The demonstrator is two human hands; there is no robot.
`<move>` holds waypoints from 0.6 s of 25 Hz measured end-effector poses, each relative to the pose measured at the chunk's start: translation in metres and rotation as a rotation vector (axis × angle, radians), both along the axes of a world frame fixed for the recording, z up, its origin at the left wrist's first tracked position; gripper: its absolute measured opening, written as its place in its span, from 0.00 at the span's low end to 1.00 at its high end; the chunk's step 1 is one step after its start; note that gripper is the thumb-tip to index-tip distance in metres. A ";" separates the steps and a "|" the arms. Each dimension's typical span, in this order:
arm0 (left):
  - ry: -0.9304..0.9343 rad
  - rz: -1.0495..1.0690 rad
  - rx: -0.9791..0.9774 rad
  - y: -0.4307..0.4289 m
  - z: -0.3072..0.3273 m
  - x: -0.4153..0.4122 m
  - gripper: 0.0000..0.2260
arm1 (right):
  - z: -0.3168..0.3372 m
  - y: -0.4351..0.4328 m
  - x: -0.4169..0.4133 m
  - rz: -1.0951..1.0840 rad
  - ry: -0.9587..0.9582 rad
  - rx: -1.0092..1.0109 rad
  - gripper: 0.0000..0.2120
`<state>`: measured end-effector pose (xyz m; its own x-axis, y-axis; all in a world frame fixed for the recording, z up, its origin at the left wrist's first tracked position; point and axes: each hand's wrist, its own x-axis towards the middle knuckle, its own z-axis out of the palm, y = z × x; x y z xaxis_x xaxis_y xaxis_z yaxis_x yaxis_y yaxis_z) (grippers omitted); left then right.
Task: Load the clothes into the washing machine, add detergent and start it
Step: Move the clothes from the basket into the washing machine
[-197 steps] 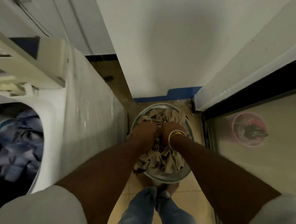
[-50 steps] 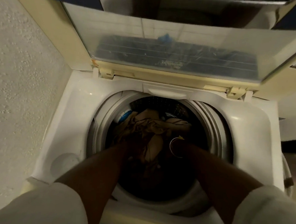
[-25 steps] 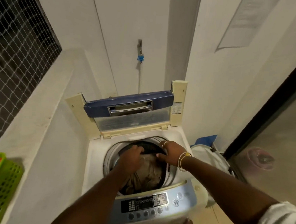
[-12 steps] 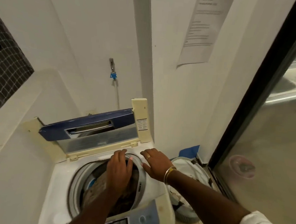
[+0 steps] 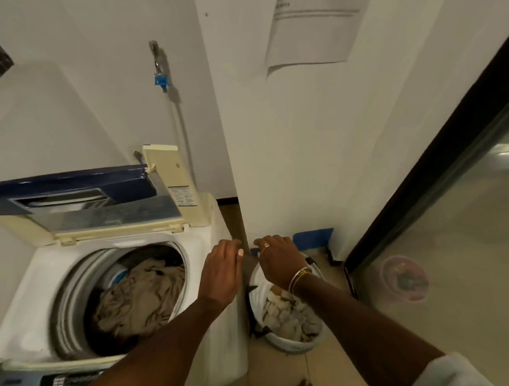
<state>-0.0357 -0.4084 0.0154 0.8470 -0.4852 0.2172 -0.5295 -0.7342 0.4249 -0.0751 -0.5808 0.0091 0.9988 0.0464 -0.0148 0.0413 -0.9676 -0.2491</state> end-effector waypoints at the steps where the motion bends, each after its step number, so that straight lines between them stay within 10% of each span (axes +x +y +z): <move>1: 0.018 -0.011 0.011 -0.009 -0.003 -0.003 0.10 | -0.006 -0.010 -0.003 -0.004 0.026 -0.005 0.19; 7: 0.234 -0.059 0.028 -0.055 -0.049 -0.006 0.26 | -0.054 -0.045 -0.006 -0.073 0.194 0.108 0.22; 11: 0.385 -0.037 0.033 -0.077 -0.095 0.000 0.08 | -0.094 -0.065 -0.002 -0.150 0.320 0.170 0.23; 15: 0.525 -0.084 0.091 -0.090 -0.155 0.010 0.11 | -0.150 -0.076 0.010 -0.175 0.452 0.205 0.24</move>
